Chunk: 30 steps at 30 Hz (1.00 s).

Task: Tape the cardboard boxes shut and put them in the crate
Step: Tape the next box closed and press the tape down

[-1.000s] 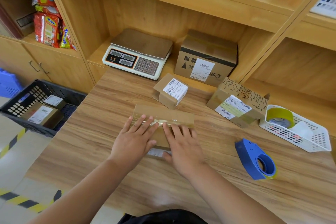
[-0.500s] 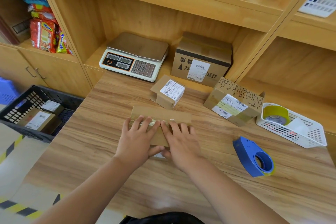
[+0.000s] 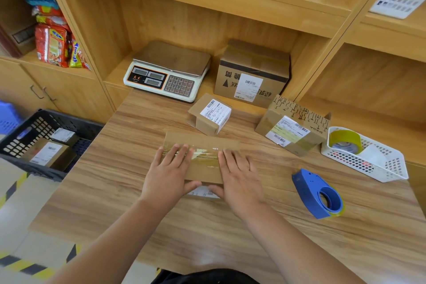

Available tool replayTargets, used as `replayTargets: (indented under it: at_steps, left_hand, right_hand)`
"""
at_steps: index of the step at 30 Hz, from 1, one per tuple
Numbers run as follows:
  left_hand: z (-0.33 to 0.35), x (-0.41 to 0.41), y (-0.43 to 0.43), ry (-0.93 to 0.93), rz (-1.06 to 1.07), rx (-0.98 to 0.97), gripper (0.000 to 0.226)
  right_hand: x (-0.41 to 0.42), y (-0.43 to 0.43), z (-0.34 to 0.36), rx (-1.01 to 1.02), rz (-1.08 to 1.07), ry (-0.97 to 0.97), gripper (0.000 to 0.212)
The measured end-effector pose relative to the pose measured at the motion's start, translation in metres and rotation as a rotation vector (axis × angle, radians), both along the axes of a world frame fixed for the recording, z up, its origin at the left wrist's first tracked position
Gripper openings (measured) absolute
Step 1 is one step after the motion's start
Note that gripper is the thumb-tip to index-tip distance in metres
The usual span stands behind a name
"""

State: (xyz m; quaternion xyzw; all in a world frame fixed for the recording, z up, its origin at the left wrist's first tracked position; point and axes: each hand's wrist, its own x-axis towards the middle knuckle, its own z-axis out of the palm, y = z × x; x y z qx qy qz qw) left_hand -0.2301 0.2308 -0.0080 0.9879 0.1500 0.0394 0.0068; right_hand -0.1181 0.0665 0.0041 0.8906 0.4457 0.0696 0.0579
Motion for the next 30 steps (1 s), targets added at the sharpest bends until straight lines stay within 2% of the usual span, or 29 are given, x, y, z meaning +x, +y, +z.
replayTargets:
  at_steps: [7, 19, 24, 26, 30]
  left_hand:
    - [-0.001, -0.018, 0.002, -0.087, -0.003, -0.076, 0.074]
    - [-0.002, 0.003, -0.018, 0.021, 0.019, -0.047, 0.072]
    - [-0.006, 0.002, -0.031, -0.108, 0.045, -0.005, 0.069]
    - [-0.008, -0.002, -0.039, -0.207, 0.081, 0.02, 0.057]
    - [-0.01, -0.007, -0.052, -0.252, 0.186, 0.014, 0.054]
  right_hand:
    - [-0.001, -0.022, -0.007, -0.023, 0.026, 0.055, 0.083]
    - [0.02, -0.041, -0.002, -0.031, 0.054, 0.082, 0.077]
    - [0.024, -0.051, -0.004, 0.032, 0.074, 0.083, 0.077]
    - [0.025, -0.052, -0.004, 0.068, 0.084, 0.068, 0.075]
    - [0.025, -0.046, -0.006, 0.212, 0.255, -0.032, 0.058]
